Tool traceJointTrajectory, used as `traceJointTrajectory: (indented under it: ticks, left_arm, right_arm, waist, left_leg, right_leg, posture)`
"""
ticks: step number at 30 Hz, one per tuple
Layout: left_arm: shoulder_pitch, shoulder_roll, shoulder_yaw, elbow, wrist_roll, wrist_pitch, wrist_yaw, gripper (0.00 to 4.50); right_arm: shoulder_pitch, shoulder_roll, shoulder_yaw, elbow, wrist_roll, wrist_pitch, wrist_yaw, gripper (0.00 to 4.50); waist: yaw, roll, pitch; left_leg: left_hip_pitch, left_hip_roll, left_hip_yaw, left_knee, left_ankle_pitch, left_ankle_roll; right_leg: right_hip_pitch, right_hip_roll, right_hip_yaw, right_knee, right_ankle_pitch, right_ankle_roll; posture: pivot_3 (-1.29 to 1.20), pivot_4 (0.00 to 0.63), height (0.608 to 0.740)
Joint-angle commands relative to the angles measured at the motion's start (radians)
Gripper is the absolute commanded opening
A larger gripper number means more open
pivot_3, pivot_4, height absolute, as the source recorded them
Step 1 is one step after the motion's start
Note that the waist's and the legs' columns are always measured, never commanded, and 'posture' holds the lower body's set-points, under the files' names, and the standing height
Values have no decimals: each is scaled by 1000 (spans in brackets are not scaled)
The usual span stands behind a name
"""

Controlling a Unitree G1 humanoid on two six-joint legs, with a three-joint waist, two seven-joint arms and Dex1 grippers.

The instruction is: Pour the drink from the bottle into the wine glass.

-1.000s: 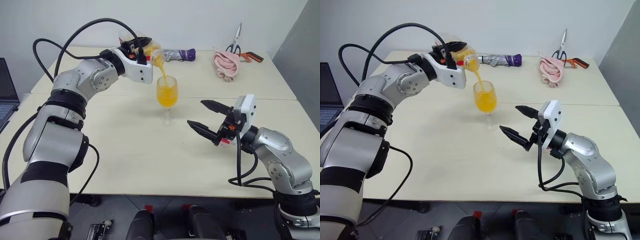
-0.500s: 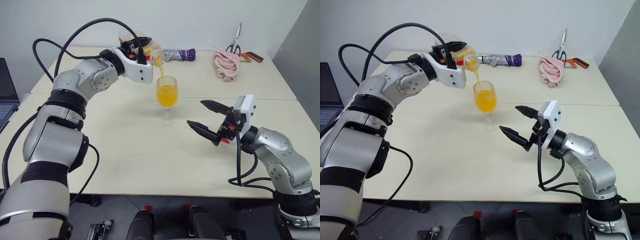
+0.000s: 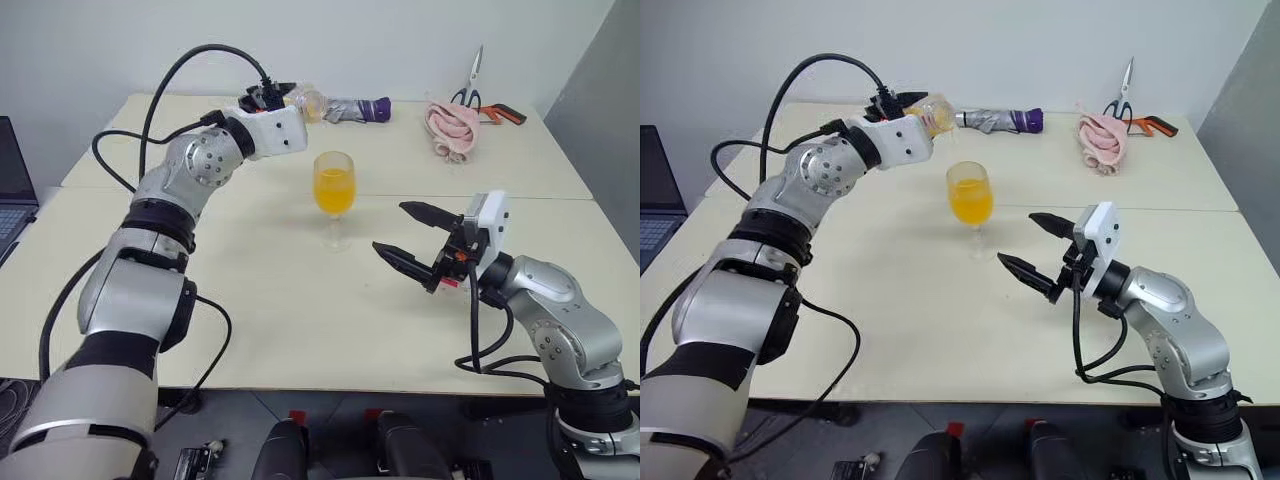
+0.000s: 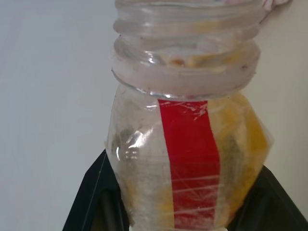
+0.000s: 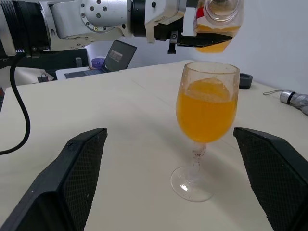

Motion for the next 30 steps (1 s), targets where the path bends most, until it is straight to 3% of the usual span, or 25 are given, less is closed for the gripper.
traceJointTrajectory:
  ticks: [1, 7, 20, 30]
  left_arm:
    - [12, -25, 84, -72, -126, 54, -83, 1891]
    - [54, -56, 209, -146, -297, 229, -174, 1888]
    - [297, 31, 461, -368, -533, 680, -163, 1887]
    - [392, 36, 518, -368, -595, 753, -187, 1887]
  right_arm:
    - [-10, 7, -4, -39, 2, -31, -1, 4500]
    - [-14, 4, 16, -57, -20, -32, -7, 4500]
    - [-98, -13, 189, -115, -96, 137, -61, 4500]
    - [-214, 52, 292, -38, -161, 219, -87, 4500]
  waist:
    - [0, 0, 0]
    - [-2, 0, 0]
    - [-8, 0, 0]
    - [1, -1, -1]
  left_leg:
    - [0, 0, 0, 0, 0, 0]
    - [0, 0, 0, 0, 0, 0]
    - [0, 1, -2, 2, 0, 0]
    - [0, 0, -2, 2, 0, 0]
  right_leg:
    - [0, 0, 0, 0, 0, 0]
    - [0, 0, 0, 0, 0, 0]
    - [0, 0, -1, 2, 0, 0]
    - [0, -1, -1, 2, 0, 0]
  posture:
    - [0, 150, 740]
    - [0, 150, 740]
    - [0, 150, 740]
    - [0, 150, 740]
